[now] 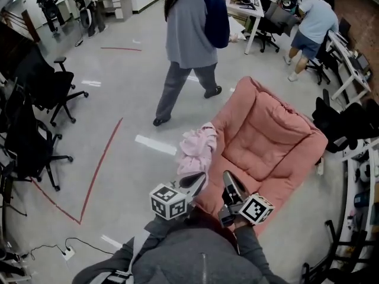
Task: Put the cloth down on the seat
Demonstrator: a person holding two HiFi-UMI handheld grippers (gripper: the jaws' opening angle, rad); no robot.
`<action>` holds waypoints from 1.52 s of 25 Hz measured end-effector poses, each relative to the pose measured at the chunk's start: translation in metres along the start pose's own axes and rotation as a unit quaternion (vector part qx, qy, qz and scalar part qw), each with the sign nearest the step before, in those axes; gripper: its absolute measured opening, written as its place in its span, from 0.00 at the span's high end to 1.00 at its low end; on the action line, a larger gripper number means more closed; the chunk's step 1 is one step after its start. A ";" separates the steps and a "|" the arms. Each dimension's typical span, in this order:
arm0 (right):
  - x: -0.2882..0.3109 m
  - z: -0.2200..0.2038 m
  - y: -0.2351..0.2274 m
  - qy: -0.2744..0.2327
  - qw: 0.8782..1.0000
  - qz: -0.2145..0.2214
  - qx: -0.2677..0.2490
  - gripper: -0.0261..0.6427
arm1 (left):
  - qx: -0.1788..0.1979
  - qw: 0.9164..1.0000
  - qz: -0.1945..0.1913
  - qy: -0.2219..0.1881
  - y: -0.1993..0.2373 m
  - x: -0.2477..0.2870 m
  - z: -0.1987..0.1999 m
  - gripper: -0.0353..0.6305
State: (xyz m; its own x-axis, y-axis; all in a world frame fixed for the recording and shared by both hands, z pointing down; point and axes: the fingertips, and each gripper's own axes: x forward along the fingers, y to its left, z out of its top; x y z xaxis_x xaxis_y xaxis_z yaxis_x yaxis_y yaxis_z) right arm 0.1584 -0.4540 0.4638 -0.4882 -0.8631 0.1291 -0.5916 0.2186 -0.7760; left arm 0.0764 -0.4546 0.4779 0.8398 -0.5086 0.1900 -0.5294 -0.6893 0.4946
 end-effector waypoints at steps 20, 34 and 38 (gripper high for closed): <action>-0.046 -0.020 0.000 -0.009 0.986 -0.096 -0.135 0.94 | 0.054 0.998 0.025 0.024 -0.044 0.000 -0.015 0.94; -0.065 -0.007 -0.019 -0.026 0.983 -0.128 -0.129 0.94 | 0.057 0.997 0.002 0.046 -0.056 0.022 -0.025 0.93; -0.065 -0.007 -0.024 -0.026 0.983 -0.132 -0.125 0.94 | 0.056 0.997 0.001 0.052 -0.054 0.026 -0.028 0.94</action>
State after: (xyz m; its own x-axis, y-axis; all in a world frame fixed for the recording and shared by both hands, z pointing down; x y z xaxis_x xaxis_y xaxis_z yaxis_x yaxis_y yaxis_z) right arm 0.1994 -0.4001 0.4782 -0.2670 -0.9256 0.2683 -0.8359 0.0839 -0.5424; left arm 0.1297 -0.4163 0.4798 0.8435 -0.4578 0.2808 -0.5364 -0.7448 0.3969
